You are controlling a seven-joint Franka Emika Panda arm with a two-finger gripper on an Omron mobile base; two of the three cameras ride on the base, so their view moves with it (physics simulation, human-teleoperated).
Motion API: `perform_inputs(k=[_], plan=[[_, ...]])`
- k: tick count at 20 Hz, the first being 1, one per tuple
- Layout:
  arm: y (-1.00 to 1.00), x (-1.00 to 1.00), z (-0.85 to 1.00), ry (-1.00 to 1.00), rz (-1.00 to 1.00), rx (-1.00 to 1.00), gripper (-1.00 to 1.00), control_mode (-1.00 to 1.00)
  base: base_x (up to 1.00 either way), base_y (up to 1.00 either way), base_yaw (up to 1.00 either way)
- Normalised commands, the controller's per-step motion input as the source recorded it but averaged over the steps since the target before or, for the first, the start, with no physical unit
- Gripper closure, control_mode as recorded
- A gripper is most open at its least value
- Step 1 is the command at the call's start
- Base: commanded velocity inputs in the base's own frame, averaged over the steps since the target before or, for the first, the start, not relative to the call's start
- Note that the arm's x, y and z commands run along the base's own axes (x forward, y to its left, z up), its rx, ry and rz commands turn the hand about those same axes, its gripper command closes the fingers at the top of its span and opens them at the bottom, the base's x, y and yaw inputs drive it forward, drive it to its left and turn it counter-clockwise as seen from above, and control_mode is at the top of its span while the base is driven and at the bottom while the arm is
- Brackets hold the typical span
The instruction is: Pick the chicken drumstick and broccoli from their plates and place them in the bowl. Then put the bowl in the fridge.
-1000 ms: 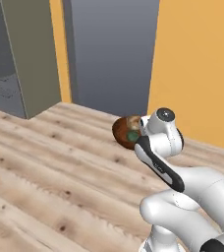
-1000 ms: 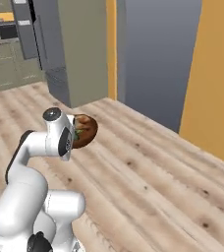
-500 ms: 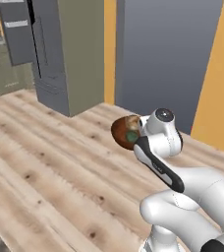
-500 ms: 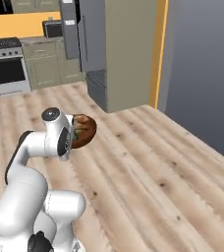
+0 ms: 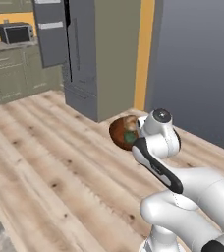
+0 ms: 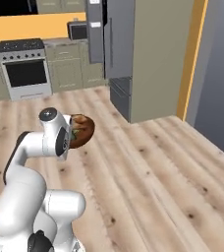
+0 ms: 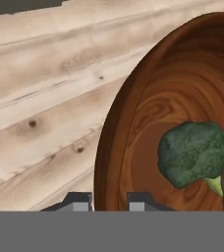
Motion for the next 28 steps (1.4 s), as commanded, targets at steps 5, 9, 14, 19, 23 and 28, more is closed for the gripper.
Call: perform_inputs(k=[5, 9, 14, 19, 23, 28], plan=[[0.00, 0.00, 0.00, 0.00, 0.00, 0.00, 1.00, 1.00, 0.94, 0.21, 0.17], [0.00, 0.00, 0.00, 0.00, 0.00, 0.00, 1.00, 1.00, 0.94, 0.21, 0.16], [0.00, 0.00, 0.00, 0.00, 0.00, 0.00, 1.00, 1.00, 0.94, 0.22, 0.13], [0.00, 0.00, 0.00, 0.00, 0.00, 0.00, 1.00, 1.00, 0.94, 0.22, 0.12], [0.00, 0.00, 0.00, 0.00, 0.00, 0.00, 1.00, 1.00, 0.94, 0.21, 0.12], [0.00, 0.00, 0.00, 0.00, 0.00, 0.00, 1.00, 1.00, 0.94, 0.11, 0.04]])
